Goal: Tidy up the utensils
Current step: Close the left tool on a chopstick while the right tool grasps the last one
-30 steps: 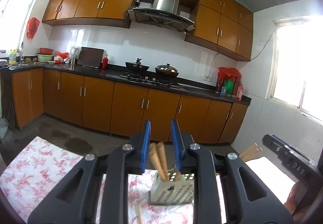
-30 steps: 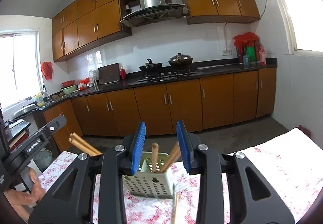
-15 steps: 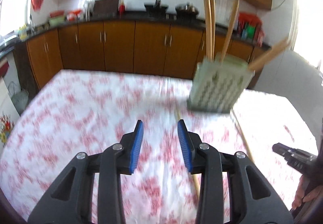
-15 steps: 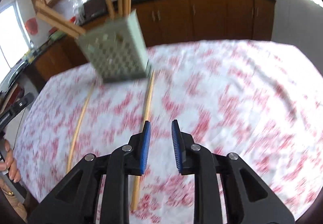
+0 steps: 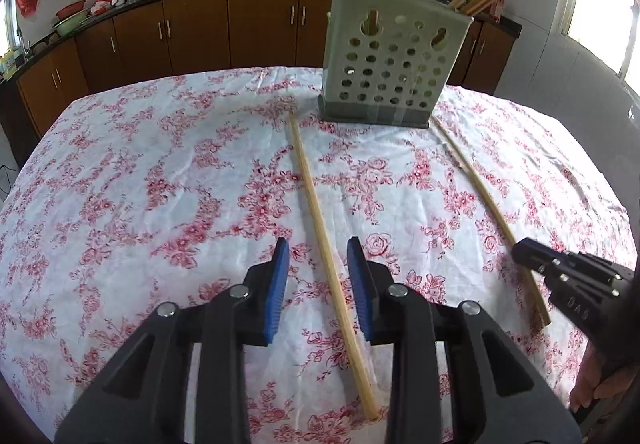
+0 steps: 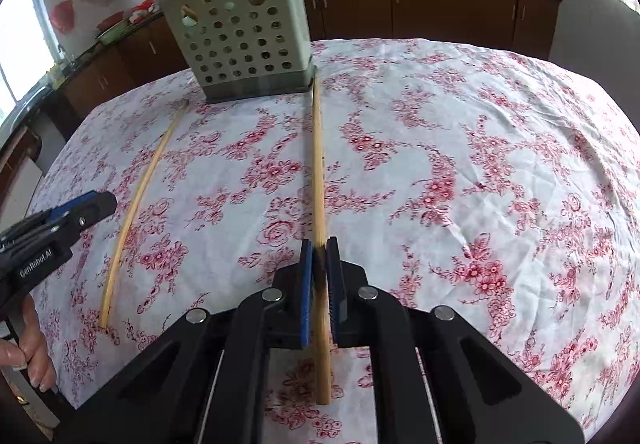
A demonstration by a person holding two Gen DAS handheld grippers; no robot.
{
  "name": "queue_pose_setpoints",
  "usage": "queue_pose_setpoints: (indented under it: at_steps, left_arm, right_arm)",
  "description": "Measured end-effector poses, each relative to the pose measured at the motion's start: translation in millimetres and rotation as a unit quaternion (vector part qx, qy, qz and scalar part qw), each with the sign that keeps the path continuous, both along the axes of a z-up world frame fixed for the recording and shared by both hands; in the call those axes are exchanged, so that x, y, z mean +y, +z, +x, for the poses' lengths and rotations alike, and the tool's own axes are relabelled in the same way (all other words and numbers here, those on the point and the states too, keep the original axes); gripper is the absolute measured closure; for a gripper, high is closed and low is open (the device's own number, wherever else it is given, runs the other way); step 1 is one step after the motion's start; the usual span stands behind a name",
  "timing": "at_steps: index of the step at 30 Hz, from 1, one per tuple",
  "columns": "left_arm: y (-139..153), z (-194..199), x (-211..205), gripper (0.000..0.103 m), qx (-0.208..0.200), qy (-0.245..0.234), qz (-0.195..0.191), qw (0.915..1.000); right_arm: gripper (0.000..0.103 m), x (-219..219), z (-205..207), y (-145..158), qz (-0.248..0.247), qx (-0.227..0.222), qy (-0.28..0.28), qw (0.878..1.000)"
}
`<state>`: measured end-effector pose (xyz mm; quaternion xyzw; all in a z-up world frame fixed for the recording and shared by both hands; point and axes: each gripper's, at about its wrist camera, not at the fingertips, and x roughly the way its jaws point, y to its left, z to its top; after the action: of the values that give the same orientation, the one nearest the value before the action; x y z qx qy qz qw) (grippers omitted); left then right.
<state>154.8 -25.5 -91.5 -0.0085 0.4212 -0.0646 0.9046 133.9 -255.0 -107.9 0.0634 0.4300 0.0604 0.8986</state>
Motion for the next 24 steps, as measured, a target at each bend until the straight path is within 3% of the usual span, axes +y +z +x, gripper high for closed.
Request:
queue_pose_setpoints:
  at_steps: [2, 6, 14, 17, 24]
  left_arm:
    - [-4.5, 1.6, -5.0, 0.074, 0.003, -0.002, 0.013, 0.9999]
    - [-17.6, 10.8, -9.5, 0.093, 0.021, 0.002, 0.032, 0.9993]
    - [-17.3, 41.5, 21.5, 0.095, 0.012, 0.032, 0.049, 0.9982]
    - [-16.8, 54.7, 35.9, 0.091, 0.010, 0.043, 0.054, 0.9976]
    - [-17.1, 75.9, 64.3, 0.091, 0.013, 0.066, 0.030, 0.9973]
  right_arm:
    - [0.095, -8.6, 1.7, 1.0, 0.006, 0.001, -0.011, 1.000]
    - [0.095, -13.9, 3.1, 1.4, 0.001, -0.002, -0.016, 1.000]
    - [0.095, -23.9, 25.0, 2.1, -0.020, -0.008, -0.030, 0.999]
    - [0.095, -28.3, 40.8, 2.8, -0.033, -0.010, -0.038, 0.999]
    - [0.095, -36.3, 63.6, 1.8, -0.046, -0.019, -0.047, 0.998]
